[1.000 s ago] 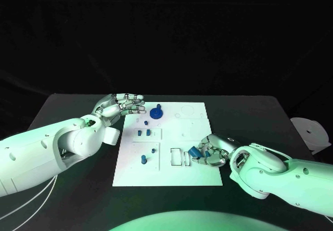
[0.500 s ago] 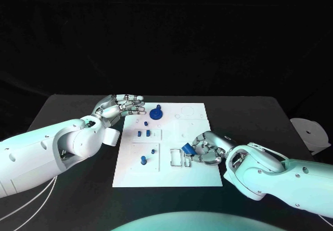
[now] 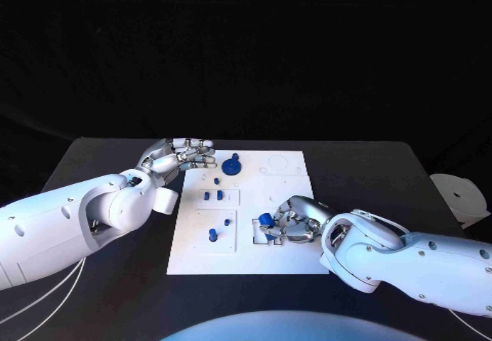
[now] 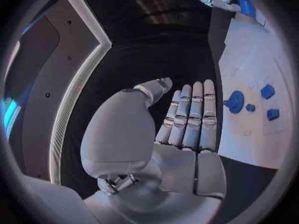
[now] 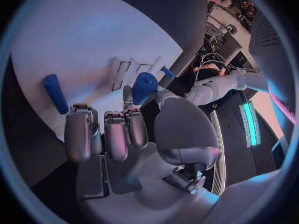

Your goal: Assemble the parts on the task board

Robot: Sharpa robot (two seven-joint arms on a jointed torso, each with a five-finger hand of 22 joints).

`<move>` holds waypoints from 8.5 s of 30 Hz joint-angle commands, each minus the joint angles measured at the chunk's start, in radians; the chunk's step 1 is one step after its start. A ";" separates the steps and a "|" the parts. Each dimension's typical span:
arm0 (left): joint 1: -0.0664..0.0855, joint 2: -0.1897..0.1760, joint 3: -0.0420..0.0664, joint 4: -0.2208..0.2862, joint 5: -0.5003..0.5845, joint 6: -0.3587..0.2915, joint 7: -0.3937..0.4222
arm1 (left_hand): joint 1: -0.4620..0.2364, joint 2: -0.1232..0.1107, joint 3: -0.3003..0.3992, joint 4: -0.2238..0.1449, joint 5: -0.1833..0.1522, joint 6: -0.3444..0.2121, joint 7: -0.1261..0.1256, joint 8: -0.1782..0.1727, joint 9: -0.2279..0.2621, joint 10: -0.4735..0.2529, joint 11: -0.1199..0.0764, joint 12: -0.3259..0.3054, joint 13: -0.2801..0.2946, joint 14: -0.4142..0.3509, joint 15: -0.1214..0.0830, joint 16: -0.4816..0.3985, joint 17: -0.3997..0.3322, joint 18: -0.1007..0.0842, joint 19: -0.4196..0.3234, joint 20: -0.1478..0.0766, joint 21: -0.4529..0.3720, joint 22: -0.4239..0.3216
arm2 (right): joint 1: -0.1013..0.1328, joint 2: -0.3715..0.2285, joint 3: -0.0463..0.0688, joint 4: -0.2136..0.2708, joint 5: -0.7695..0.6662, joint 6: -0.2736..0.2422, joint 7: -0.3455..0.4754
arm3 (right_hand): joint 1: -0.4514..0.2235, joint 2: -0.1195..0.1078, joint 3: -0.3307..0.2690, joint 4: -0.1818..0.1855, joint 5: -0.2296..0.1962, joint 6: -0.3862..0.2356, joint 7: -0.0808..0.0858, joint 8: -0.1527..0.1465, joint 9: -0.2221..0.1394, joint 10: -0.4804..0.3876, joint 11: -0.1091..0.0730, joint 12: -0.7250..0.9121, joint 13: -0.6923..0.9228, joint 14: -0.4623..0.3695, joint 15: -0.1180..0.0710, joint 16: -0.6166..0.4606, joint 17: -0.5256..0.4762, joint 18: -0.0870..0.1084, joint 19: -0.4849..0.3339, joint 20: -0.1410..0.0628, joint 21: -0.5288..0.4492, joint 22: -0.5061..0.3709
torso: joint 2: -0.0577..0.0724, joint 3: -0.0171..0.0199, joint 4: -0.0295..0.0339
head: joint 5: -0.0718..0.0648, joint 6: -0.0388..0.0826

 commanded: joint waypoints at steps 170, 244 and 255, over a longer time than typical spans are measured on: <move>-0.005 -0.005 -0.001 0.001 0.000 0.044 -0.002 | 0.002 0.009 0.003 0.001 0.002 -0.011 0.014 -0.005 -0.002 -0.019 0.000 0.013 0.001 -0.014 0.004 -0.008 0.006 0.009 0.006 0.006 -0.022 -0.011 | -0.018 -0.167 -0.006 -0.033 -0.150 0.078 0.004 | 0.339 0.115 -0.380 -0.005 -0.100 0.036 -0.006 -0.110 -0.072 -0.049 0.004 -0.142 0.021 0.078 0.003 -0.017 0.121 -0.007 0.004 0.005 -0.067 0.182 | 0.000 0.0029 -0.0066 | -0.027 0.001; -0.005 -0.012 -0.001 0.008 -0.006 0.054 -0.013 | 0.002 0.009 0.003 0.001 0.002 -0.011 0.014 -0.005 -0.002 -0.020 0.000 0.014 0.001 -0.014 0.004 -0.008 0.006 0.009 0.007 0.006 -0.024 -0.012 | -0.007 -0.030 -0.004 -0.029 0.131 0.051 0.031 | 0.110 -0.092 0.356 -0.138 0.032 0.050 -0.029 -0.034 -0.038 -0.025 -0.017 -0.134 0.042 0.084 -0.016 -0.011 0.147 -0.012 0.019 -0.016 -0.055 0.197 | 0.000 0.0028 -0.0078 | -0.021 -0.007; -0.005 -0.013 -0.001 0.009 -0.006 0.055 -0.015 | 0.002 0.009 0.003 0.001 0.002 -0.011 0.014 -0.005 -0.002 -0.020 0.000 0.014 0.001 -0.014 0.004 -0.008 0.006 0.009 0.007 0.006 -0.024 -0.012 | -0.012 -0.012 -0.005 -0.044 0.134 0.068 0.025 | 0.060 -0.087 0.335 -0.104 0.029 0.060 -0.031 -0.032 -0.041 -0.018 -0.019 -0.120 0.053 0.085 -0.017 -0.009 0.151 -0.012 0.021 -0.017 -0.051 0.198 | -0.001 0.0030 -0.0060 | -0.020 -0.010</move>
